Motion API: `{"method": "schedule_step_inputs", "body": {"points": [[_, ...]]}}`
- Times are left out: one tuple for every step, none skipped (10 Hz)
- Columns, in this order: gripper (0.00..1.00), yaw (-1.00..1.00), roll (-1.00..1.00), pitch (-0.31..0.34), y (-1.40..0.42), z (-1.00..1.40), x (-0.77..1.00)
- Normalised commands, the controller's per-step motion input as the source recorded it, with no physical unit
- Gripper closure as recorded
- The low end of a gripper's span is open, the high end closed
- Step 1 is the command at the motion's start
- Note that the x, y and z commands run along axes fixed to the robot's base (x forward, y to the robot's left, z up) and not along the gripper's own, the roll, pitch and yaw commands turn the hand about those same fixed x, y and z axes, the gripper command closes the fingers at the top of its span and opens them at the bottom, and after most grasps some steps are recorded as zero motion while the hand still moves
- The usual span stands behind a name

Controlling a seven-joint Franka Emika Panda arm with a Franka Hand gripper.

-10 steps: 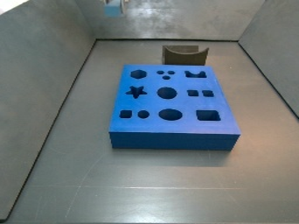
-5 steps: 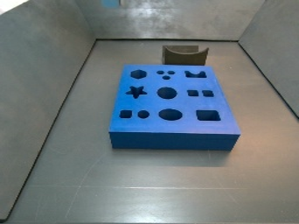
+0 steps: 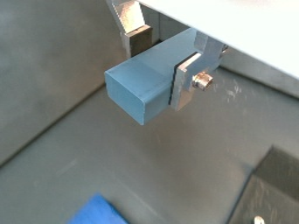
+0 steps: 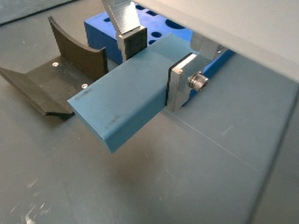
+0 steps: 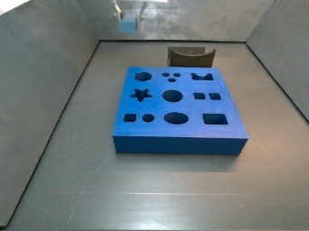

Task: Pick up the rectangle object. Move up. Place the rectangle object on the fixture. Regrasp the rectangle object. Move to above the board. Insert the rectangle object.
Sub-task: Place the rectangle object on the fixture.

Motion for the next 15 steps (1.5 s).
{"method": "schedule_step_inputs", "body": {"points": [[1.0,-0.02,-0.24,-0.038,-0.16,-0.56,1.0],[1.0,-0.02,-0.23,-0.04,-0.14,-0.53,1.0],[1.0,-0.01,-0.23,-0.042,-0.11,-0.47,1.0],[1.0,0.0,-0.23,-0.06,-0.09,-0.41,1.0],[1.0,0.0,-0.22,-0.057,-0.07,-0.36,1.0],[1.0,0.0,-0.21,-0.056,-0.05,-0.28,1.0],[1.0,0.0,-0.21,-0.042,-0.03,-0.19,0.85],[1.0,0.01,-0.21,-0.011,-0.01,-0.12,0.66],[1.0,0.13,-1.0,-0.107,0.04,1.0,0.7],[1.0,0.13,-1.0,-0.097,0.04,1.0,0.6],[1.0,0.11,-1.0,-0.105,0.04,1.0,0.65],[1.0,0.11,-1.0,-0.102,0.03,1.0,0.71],[1.0,0.1,-1.0,-0.049,0.06,1.0,0.76],[1.0,0.08,-1.0,-0.04,0.07,1.0,0.78],[1.0,0.07,-1.0,-0.02,0.06,0.69,0.54]]}}
